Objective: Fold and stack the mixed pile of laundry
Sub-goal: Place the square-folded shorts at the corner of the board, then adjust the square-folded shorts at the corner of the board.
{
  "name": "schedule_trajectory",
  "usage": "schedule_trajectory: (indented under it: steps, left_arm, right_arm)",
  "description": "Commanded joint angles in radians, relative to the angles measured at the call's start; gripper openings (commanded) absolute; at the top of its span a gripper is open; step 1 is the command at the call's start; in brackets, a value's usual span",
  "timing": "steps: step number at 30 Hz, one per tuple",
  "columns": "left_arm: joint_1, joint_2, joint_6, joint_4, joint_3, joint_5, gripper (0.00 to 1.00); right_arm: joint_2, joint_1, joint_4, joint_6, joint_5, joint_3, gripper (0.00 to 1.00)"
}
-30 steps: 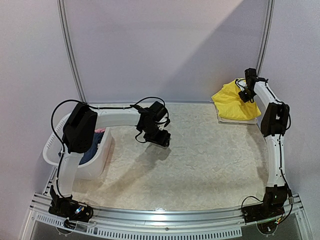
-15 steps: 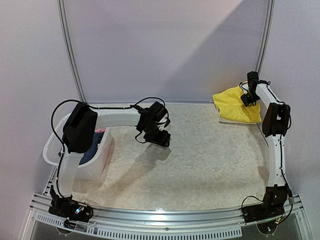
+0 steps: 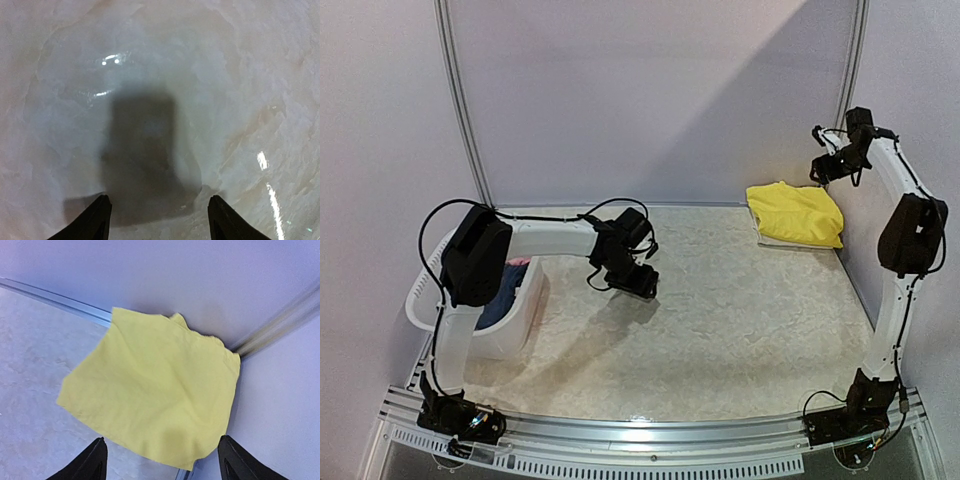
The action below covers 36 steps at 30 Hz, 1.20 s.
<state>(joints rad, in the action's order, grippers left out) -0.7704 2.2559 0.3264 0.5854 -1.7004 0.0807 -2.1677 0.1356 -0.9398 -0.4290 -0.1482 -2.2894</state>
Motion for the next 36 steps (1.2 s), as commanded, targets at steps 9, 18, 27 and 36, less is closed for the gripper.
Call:
schedule_trajectory:
  steps: [9,18,27,36]
  left_arm:
    - [-0.029,-0.115,-0.008,-0.001,0.086,0.007,0.67]
    - [-0.032,-0.138,-0.012,-0.004,0.123,0.001,0.67]
    - [-0.034,-0.151,-0.013,-0.006,0.131,-0.002,0.67]
    - [-0.039,-0.160,-0.013,-0.006,0.133,-0.002,0.67]
  right_arm:
    - [-0.121,-0.196,-0.034,-0.339,-0.050,0.143,0.67]
    - [-0.202,-0.297,0.123,-0.363,0.205,0.198,0.67]
    - [-0.136,-0.334,0.288,-0.312,0.367,0.342,0.00]
    - [-0.005,-0.375,0.251,-0.206,0.295,0.439,0.00]
